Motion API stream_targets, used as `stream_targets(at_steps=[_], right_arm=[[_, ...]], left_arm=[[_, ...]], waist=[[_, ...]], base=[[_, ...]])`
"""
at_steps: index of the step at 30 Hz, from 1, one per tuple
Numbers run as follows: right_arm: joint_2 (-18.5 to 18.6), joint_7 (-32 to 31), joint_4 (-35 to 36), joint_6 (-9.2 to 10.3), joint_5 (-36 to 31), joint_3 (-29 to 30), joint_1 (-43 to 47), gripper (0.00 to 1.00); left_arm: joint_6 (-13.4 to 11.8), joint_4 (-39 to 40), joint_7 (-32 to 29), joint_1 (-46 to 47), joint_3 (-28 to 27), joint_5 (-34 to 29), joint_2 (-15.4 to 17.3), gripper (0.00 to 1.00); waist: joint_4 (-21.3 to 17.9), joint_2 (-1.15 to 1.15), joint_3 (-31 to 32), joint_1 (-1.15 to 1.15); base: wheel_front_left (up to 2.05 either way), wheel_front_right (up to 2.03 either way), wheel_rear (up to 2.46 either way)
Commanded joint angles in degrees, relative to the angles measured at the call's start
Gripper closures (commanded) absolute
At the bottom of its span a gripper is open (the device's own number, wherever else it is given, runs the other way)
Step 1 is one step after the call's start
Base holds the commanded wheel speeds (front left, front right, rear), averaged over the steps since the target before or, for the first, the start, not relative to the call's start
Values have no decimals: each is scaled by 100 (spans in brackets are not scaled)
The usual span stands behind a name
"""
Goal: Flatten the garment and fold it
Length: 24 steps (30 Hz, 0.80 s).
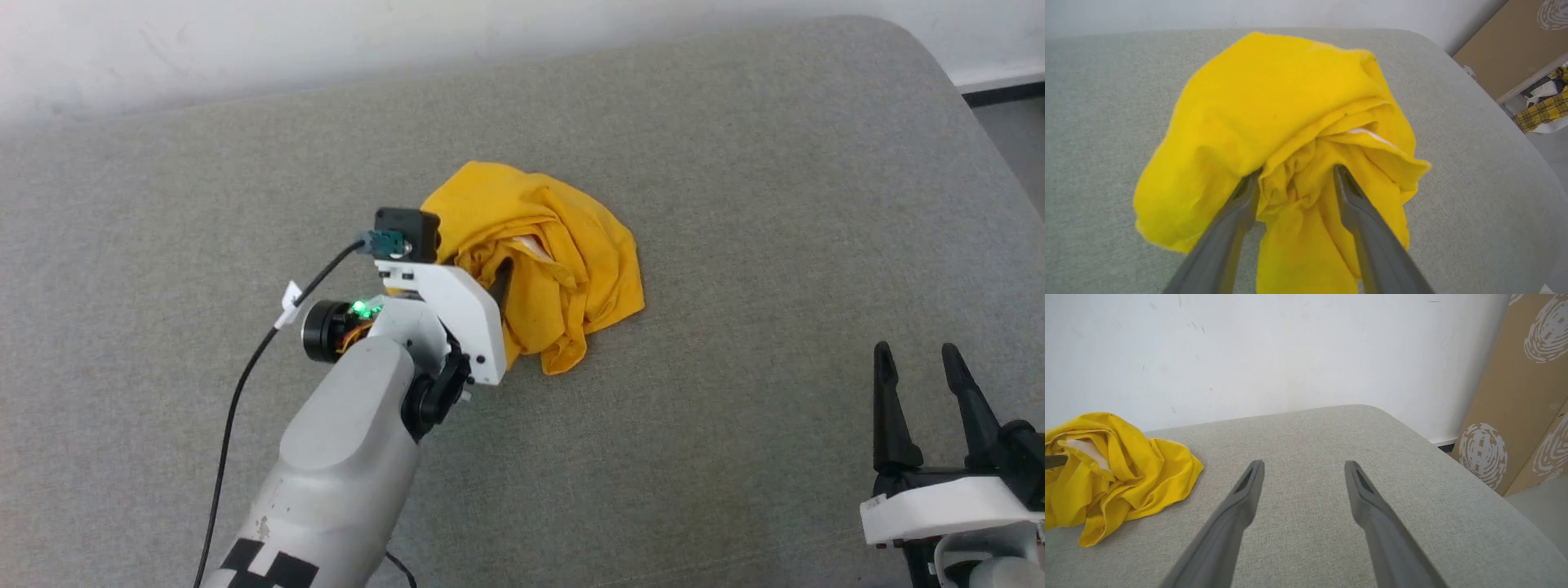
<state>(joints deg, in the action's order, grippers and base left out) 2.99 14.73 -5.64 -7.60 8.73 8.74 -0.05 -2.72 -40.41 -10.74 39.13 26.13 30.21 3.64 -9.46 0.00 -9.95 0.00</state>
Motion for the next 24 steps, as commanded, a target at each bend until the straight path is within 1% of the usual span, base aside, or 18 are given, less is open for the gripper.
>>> stream_targets(at_steps=[1,6,9,12,15,19,22,24], right_arm=[[-12,27,-7,11,-5,0,-80,0],[-12,27,4,11,-42,33,19,0],[-12,27,18,11,-65,31,65,0],[-12,27,57,11,-87,61,111,0],[-12,27,126,11,-147,162,140,0],[-12,27,177,11,-167,228,180,0],[-12,27,198,11,-177,252,218,0],[-12,27,209,11,-174,256,239,0]], left_arm=[[58,38,116,110,-12,90,-34,0],[137,453,488,59,-14,230,-54,0],[76,919,825,-165,-108,229,39,0],[-97,1513,1308,-549,-236,108,267,0],[-324,2056,1785,-1079,-498,101,477,0],[-358,2801,2372,-1827,-707,-10,775,0],[-515,3366,2552,-2427,-1010,-239,869,0],[-659,3835,2568,-2830,-1355,-521,812,0]], waist=[[51,0,74,0],[175,0,214,0],[220,0,270,0],[280,0,308,0],[326,0,340,0],[374,0,417,0],[423,0,475,0],[456,0,504,0]], base=[[0,0,0],[0,0,0],[0,0,0],[0,0,0],[0,0,0],[0,0,0],[0,0,0],[0,0,0]])
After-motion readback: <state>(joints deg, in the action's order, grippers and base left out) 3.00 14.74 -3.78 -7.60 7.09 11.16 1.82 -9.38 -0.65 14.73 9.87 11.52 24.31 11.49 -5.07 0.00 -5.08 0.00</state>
